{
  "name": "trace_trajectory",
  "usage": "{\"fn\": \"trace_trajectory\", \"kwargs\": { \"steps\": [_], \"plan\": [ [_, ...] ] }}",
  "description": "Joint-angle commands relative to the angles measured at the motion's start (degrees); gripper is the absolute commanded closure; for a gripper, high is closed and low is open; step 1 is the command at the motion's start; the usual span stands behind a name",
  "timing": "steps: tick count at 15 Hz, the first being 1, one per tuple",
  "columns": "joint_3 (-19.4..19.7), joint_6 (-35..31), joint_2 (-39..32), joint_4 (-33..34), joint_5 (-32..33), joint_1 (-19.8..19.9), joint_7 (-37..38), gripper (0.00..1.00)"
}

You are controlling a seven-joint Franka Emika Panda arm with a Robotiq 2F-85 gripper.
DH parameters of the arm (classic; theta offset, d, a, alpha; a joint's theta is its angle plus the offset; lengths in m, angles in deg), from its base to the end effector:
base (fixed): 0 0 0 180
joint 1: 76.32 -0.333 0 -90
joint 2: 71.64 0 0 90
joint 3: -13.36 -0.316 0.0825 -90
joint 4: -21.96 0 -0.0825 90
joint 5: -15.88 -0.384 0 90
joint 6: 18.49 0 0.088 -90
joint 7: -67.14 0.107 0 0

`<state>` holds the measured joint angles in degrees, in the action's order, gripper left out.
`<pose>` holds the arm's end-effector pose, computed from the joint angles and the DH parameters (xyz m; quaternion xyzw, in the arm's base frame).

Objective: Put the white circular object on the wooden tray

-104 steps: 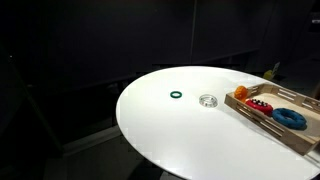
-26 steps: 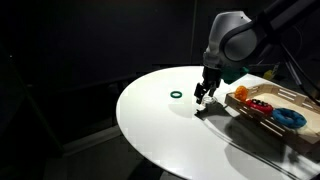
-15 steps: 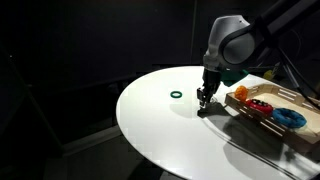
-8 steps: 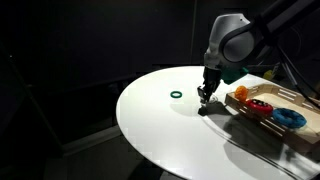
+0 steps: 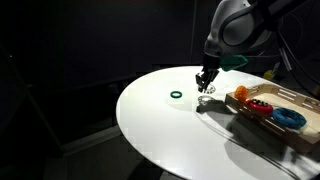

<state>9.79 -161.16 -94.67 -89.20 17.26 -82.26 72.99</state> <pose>0.6268 0.1030 0.2906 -0.9965 -0.0375 -0.0732 0.0139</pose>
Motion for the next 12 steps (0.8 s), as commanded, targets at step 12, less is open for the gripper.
{"fn": "trace_trajectory", "kwargs": {
  "steps": [12],
  "plan": [
    [-0.07, 20.31, 16.25, -3.39, -3.12, 2.34, -5.92, 0.9]
  ]
}}
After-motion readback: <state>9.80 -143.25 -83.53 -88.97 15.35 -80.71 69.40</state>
